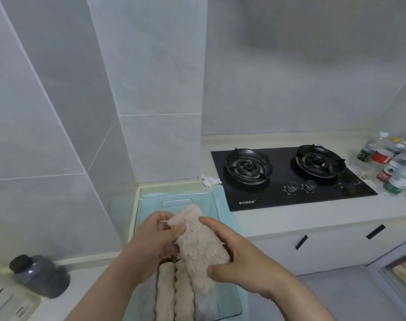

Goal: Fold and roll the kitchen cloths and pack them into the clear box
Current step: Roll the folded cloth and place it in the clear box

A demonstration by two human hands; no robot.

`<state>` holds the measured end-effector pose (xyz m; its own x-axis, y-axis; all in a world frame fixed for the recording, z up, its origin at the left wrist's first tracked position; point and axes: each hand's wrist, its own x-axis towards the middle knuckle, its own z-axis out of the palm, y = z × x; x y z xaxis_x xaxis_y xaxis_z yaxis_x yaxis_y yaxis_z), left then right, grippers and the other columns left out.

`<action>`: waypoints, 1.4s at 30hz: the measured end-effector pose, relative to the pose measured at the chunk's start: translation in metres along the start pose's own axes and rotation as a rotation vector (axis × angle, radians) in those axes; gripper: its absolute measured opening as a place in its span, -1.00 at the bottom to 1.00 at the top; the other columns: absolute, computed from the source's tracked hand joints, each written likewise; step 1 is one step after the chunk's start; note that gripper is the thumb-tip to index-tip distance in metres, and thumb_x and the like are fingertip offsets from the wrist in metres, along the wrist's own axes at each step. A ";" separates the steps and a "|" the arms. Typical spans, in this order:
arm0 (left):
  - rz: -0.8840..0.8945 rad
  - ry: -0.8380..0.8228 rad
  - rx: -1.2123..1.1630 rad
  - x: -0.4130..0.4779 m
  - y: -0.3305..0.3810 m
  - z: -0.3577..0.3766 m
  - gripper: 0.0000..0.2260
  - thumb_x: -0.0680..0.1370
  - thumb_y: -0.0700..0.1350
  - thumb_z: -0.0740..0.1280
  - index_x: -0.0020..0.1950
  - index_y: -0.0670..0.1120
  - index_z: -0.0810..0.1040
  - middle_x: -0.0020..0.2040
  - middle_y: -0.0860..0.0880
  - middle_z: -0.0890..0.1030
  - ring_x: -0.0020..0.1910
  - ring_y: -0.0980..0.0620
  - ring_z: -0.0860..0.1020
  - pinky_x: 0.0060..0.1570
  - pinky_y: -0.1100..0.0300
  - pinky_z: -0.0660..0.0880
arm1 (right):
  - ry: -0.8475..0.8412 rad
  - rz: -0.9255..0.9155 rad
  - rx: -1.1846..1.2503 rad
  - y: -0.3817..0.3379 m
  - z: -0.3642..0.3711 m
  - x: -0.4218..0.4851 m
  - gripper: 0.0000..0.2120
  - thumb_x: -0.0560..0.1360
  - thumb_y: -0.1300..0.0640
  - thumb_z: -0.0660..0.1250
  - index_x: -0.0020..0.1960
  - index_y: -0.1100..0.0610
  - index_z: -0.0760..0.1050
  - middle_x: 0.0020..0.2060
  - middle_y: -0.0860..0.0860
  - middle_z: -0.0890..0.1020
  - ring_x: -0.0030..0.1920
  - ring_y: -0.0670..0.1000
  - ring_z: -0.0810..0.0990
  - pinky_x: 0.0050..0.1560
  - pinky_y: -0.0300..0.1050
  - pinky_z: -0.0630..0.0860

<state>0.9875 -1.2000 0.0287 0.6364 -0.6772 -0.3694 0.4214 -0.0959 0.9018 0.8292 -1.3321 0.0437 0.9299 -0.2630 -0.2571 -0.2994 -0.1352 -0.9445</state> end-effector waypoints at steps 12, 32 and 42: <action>-0.185 -0.025 0.035 0.073 -0.053 -0.005 -0.90 0.60 -0.18 0.29 0.03 -0.20 0.53 -0.06 -0.20 0.67 -0.14 -0.13 0.68 -0.25 0.10 0.60 | 0.188 0.250 -0.145 0.034 -0.003 0.044 -0.20 0.32 0.24 0.35 0.43 -0.31 0.22 0.21 -0.13 0.55 -0.10 -0.21 0.58 -0.13 -0.31 0.50; 0.317 -0.356 1.764 0.188 -0.110 -0.010 -0.23 0.33 0.36 0.20 0.50 0.11 0.25 0.57 -0.01 0.07 0.54 -0.06 -0.01 0.48 -0.08 -0.15 | 0.455 0.229 -0.149 0.048 0.001 0.061 -0.19 0.38 0.26 0.36 0.49 -0.25 0.15 0.41 -0.23 0.35 0.39 -0.17 0.36 0.37 -0.18 0.40; 0.150 -0.319 1.812 0.181 -0.100 -0.049 -0.25 0.39 0.37 0.21 0.53 0.14 0.17 0.60 0.00 -0.08 0.56 -0.05 -0.09 0.49 -0.06 -0.22 | 0.243 0.376 -0.999 0.064 0.031 0.134 -0.13 0.45 0.33 0.30 0.57 0.07 -0.15 0.26 0.17 0.30 0.07 0.21 0.50 -0.18 -0.01 0.37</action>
<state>1.0924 -1.2778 -0.1391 0.3762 -0.8277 -0.4164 -0.8841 -0.4551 0.1058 0.9412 -1.3464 -0.0575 0.7085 -0.6163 -0.3437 -0.6957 -0.6917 -0.1939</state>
